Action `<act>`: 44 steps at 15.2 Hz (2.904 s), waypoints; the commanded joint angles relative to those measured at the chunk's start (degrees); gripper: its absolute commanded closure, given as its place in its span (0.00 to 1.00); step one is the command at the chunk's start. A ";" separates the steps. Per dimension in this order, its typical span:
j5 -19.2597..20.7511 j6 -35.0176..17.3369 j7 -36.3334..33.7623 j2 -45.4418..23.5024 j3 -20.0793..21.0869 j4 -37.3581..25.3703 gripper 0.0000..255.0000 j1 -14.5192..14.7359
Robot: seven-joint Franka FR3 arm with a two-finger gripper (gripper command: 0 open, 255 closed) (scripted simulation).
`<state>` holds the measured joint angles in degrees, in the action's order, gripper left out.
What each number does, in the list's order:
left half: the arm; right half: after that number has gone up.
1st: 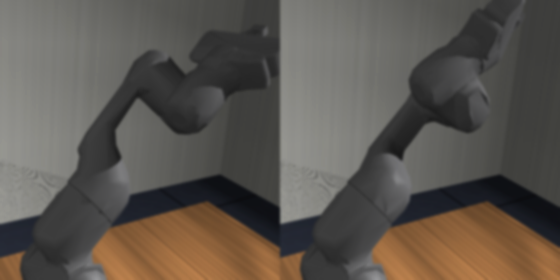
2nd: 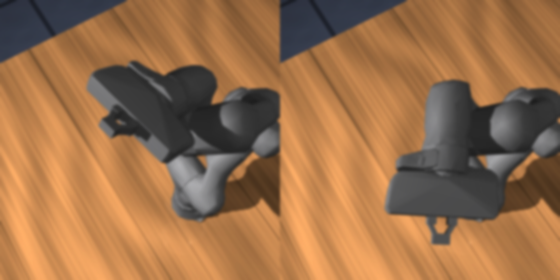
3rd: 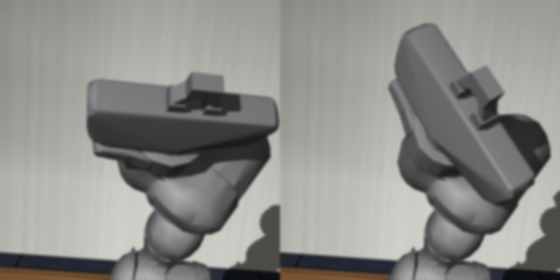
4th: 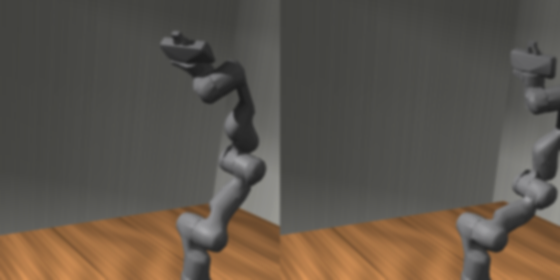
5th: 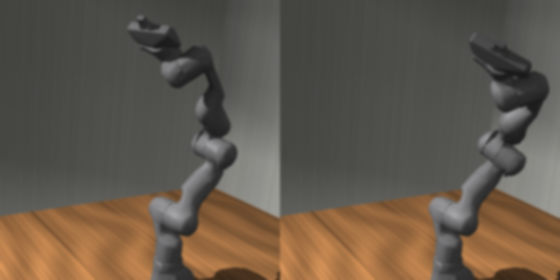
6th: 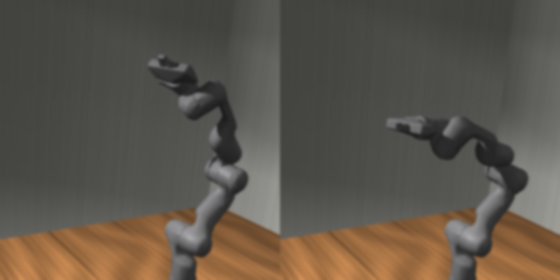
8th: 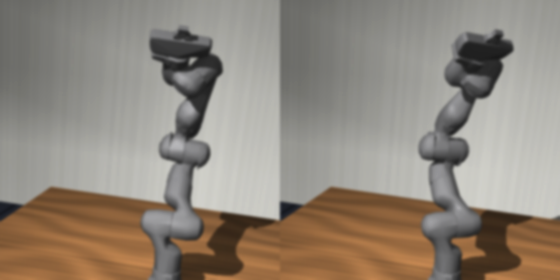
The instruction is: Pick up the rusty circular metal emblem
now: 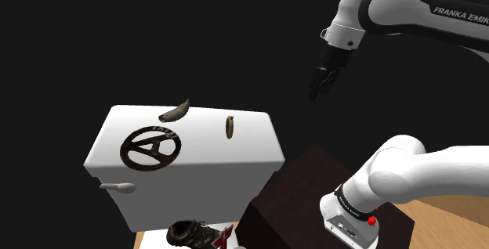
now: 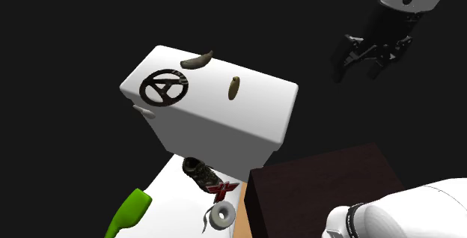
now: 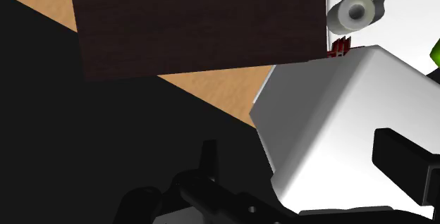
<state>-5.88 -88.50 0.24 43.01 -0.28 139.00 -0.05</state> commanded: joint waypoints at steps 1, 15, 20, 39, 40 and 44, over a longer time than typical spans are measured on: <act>0.00 0.00 0.00 0.00 0.00 0.00 0.00 0.00; -4.32 -18.02 -2.28 -20.46 11.46 -8.07 0.00 7.72; -3.28 -22.79 -3.76 -28.66 15.42 -13.43 0.00 9.68; 10.85 -31.66 -11.95 -57.38 24.01 -36.55 0.00 18.55; 10.98 -32.35 -12.02 -57.62 23.97 -36.08 0.00 18.58; 11.51 -34.81 -12.32 -58.60 23.79 -34.52 0.00 18.69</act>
<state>5.49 -122.72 -12.00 -15.35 23.55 104.14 18.60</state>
